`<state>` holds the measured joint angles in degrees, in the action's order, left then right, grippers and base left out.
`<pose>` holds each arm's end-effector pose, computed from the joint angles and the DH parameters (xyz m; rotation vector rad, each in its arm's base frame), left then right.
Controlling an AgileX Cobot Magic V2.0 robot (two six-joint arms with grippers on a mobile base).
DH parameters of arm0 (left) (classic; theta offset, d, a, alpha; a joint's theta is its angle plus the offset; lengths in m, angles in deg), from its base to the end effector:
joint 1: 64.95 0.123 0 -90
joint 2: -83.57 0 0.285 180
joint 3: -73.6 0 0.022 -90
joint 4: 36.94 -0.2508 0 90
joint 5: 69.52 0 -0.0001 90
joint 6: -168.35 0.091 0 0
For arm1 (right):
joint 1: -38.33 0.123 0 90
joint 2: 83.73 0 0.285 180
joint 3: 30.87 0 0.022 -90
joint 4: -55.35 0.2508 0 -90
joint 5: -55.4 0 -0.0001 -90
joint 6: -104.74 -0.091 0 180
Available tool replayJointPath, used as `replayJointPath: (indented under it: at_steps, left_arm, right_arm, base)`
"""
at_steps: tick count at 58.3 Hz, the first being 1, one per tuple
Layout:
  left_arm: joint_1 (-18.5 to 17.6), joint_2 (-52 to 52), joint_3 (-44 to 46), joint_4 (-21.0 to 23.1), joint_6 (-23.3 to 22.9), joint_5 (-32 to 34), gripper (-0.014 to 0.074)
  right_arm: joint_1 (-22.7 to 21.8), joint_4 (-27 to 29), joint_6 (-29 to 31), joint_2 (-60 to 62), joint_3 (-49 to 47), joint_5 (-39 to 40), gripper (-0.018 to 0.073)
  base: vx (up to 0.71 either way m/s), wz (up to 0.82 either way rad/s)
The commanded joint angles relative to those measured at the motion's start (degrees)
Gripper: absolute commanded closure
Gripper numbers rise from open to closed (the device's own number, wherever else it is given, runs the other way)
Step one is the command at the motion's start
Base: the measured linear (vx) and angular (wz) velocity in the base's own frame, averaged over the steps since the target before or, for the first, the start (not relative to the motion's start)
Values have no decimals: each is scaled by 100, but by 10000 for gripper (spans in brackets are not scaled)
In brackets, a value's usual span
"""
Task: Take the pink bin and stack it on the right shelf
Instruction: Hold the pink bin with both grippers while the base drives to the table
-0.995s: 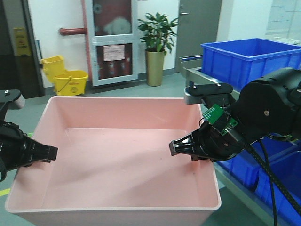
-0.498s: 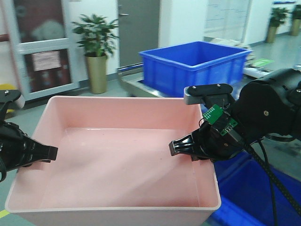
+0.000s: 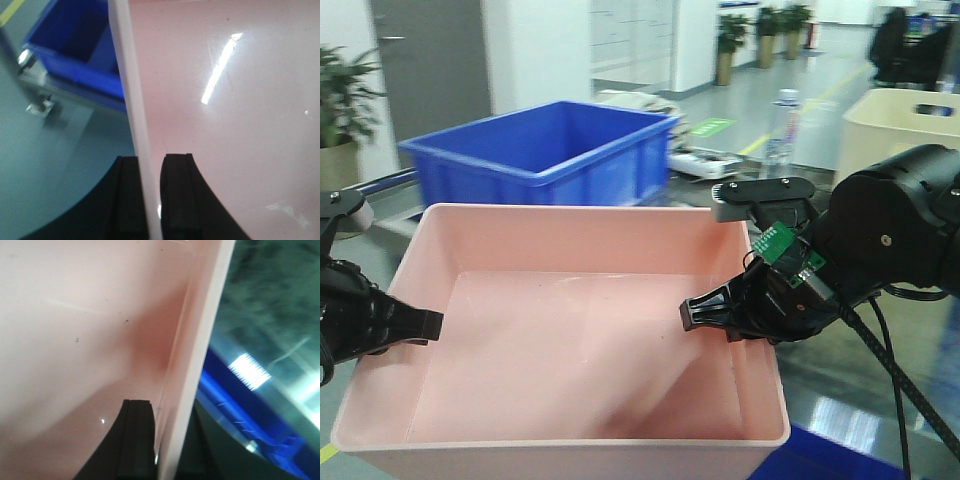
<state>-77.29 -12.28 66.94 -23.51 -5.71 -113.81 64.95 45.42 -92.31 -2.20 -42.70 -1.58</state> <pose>0.2765 -0.0756 0.3622 0.2568 2.3409 -0.3291 0.3142 0.1428 0.3694 -0.2656 2.4743 0.0999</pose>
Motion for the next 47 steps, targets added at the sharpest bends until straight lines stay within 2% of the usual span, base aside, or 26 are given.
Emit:
replayJointPath:
  at_steps: [1, 47]
  left_arm:
    - [-31, -254, 187, 185, 110, 401, 598]
    - [-31, -254, 187, 185, 110, 423, 598]
  right_arm:
    - [-35, -317, 148, 242, -202, 331, 568]
    - [-35, -322, 148, 242, -202, 339, 568]
  base:
    - [34, -67]
    - [27, -75]
